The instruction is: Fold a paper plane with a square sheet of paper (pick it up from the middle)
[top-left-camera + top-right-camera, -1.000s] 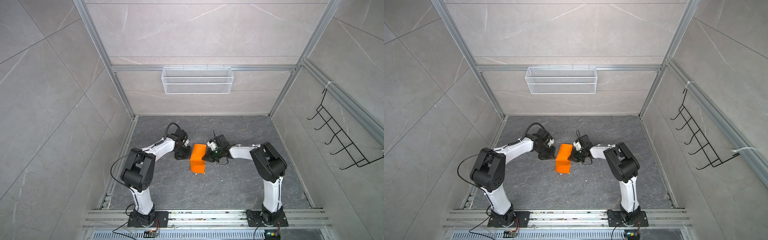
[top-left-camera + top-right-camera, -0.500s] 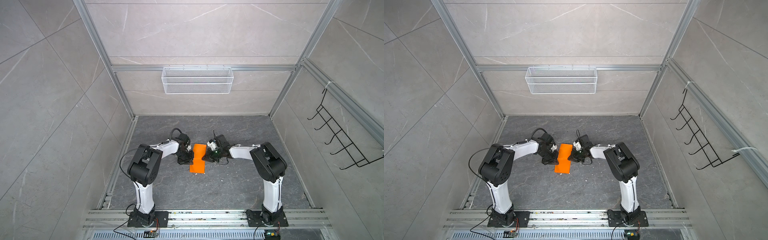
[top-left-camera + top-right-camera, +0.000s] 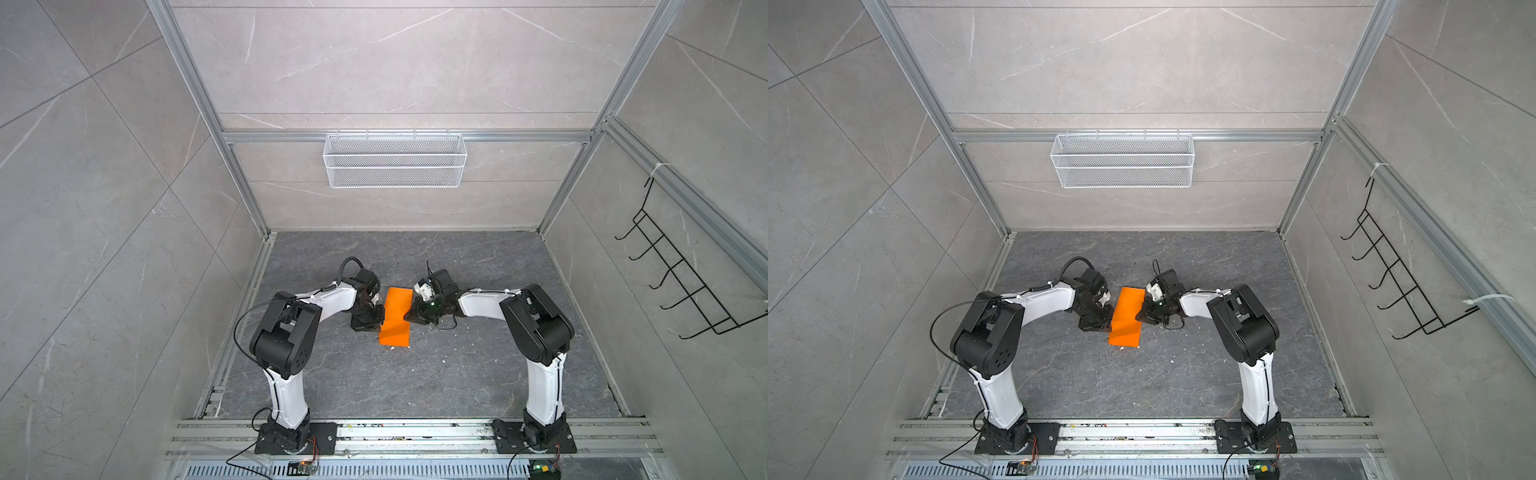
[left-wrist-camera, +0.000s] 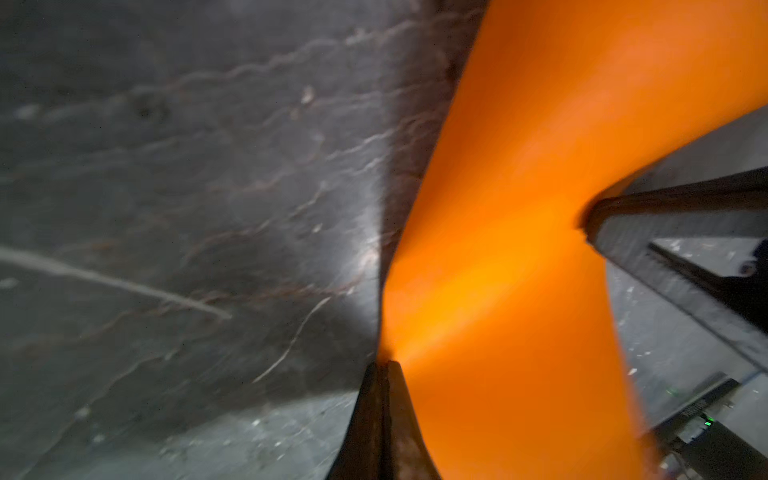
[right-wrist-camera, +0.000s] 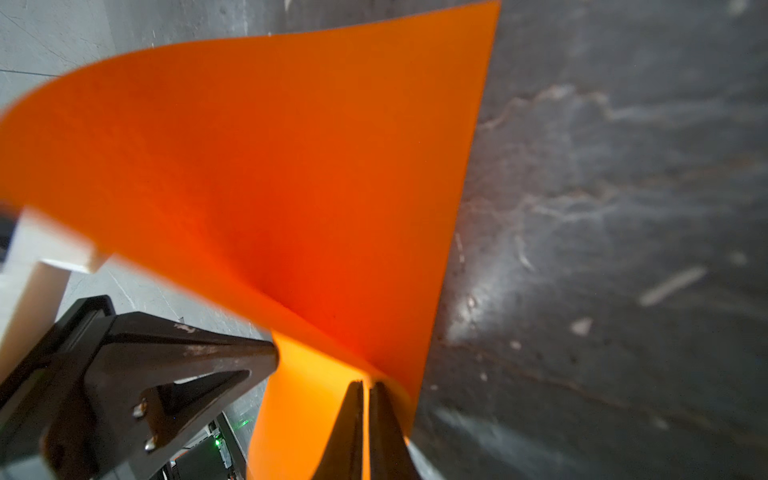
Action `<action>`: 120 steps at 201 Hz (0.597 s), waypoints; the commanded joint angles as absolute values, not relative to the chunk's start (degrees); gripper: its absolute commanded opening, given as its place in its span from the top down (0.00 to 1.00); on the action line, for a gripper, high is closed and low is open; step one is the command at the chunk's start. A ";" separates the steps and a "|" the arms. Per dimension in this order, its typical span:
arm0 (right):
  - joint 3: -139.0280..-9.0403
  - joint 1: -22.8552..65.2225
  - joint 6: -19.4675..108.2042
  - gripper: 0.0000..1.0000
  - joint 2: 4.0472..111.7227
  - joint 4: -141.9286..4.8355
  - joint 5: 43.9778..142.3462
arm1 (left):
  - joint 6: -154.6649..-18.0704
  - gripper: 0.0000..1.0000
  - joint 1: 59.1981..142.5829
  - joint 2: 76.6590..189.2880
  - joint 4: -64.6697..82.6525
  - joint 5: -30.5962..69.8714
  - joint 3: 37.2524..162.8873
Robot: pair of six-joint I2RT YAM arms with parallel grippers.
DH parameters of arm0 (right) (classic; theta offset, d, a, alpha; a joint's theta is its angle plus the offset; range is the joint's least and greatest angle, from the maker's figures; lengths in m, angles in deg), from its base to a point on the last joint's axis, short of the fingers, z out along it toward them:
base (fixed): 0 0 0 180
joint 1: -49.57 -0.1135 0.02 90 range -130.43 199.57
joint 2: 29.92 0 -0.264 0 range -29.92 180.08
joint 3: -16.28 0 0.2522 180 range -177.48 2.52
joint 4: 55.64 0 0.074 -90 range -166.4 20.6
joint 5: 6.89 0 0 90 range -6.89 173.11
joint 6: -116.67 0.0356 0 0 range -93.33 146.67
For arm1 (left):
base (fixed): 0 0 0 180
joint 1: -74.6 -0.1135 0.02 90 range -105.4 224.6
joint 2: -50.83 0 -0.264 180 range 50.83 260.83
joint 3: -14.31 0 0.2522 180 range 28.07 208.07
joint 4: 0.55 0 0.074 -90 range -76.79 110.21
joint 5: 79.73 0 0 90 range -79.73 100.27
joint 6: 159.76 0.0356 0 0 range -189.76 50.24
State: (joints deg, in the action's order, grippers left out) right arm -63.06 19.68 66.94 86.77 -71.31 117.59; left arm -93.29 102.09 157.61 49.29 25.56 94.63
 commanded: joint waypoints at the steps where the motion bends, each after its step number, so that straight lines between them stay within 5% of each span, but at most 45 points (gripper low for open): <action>1: -60.85 19.77 66.67 0.89 91.36 -79.64 108.07 | -91.80 1.00 101.68 155.49 56.28 20.90 95.26; 120: -60.85 19.63 66.95 0.89 91.19 -79.59 107.97 | -96.24 1.00 104.13 156.06 50.03 31.06 96.19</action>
State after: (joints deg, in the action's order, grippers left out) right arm -63.06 19.68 67.05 86.77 -71.31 117.57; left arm -95.54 103.99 154.53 49.92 28.88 96.08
